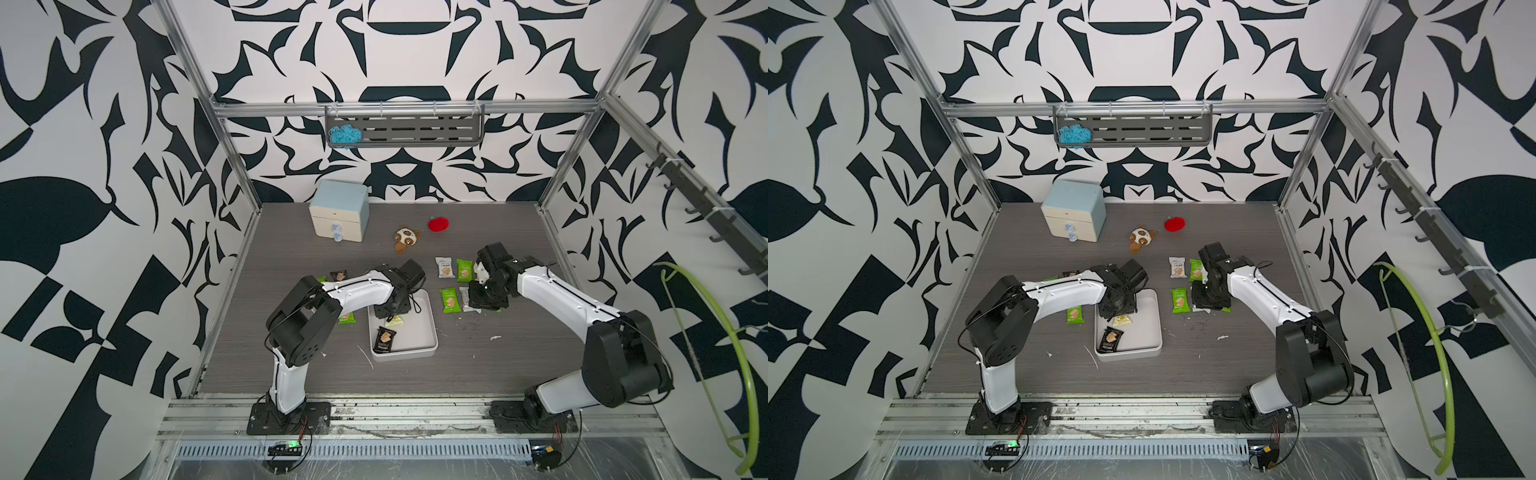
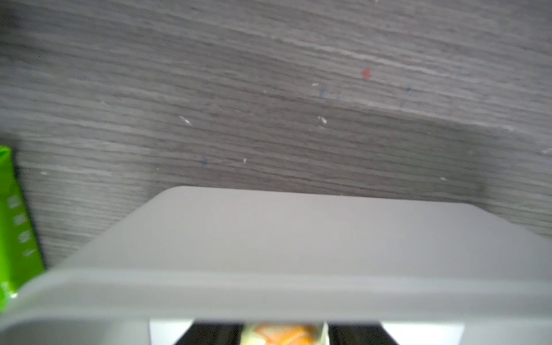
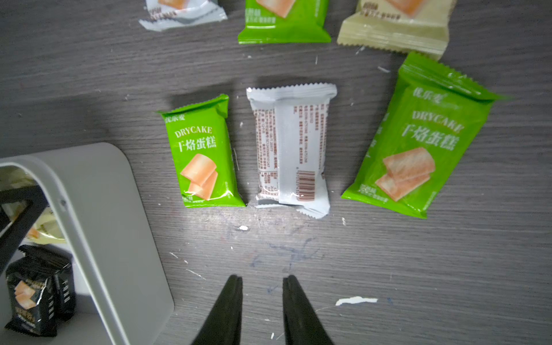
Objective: Take the cookies out of the storage box
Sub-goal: Pick up the cookie from the storage box.
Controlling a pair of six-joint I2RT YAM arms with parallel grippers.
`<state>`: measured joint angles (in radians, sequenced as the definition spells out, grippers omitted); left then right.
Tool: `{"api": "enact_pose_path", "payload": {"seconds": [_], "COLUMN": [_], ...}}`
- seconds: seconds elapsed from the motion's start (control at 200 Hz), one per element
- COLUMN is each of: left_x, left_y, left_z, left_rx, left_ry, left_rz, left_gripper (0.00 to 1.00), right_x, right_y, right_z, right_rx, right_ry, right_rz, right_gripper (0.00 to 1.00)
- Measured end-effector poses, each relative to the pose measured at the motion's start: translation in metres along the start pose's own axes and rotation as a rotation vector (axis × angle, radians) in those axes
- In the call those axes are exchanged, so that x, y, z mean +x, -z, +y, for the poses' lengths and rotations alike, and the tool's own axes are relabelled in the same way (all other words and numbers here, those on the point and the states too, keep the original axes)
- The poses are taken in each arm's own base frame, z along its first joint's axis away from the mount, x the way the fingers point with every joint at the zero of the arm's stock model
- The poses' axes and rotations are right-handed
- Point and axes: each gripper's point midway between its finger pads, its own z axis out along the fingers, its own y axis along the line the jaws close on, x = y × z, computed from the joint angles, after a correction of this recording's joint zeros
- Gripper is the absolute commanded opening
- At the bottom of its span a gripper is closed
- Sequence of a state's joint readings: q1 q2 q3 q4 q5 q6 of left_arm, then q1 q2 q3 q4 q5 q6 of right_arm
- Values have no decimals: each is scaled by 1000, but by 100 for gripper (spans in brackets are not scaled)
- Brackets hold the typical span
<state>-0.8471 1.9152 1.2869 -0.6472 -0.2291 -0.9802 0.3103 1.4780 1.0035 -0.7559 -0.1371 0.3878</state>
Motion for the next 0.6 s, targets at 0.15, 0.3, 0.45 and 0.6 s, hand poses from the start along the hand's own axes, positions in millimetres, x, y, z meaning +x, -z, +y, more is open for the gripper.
{"api": "enact_pose_path", "payload": {"seconds": [0.15,0.3,0.45,0.6], "left_x": [3,8,10,7], "left_y": [5,16,36,64], "left_z": [-9,-20,-29,-26], "left_rx": [23,60,115,171], "left_ry": [-1,-10,-7,11], "left_rz": [3,4,-9,-41], "left_gripper": [47,47,47,47], "right_x": [0,0,-1,-1], "right_y": [0,3,7,8], "right_z": [0,1,2,4], "right_rx": [-1,-4,-12,-25], "right_ry": [0,-1,-8,-31], "right_rz": [-1,-9,-20,-20], "right_gripper": [29,29,29,29]}}
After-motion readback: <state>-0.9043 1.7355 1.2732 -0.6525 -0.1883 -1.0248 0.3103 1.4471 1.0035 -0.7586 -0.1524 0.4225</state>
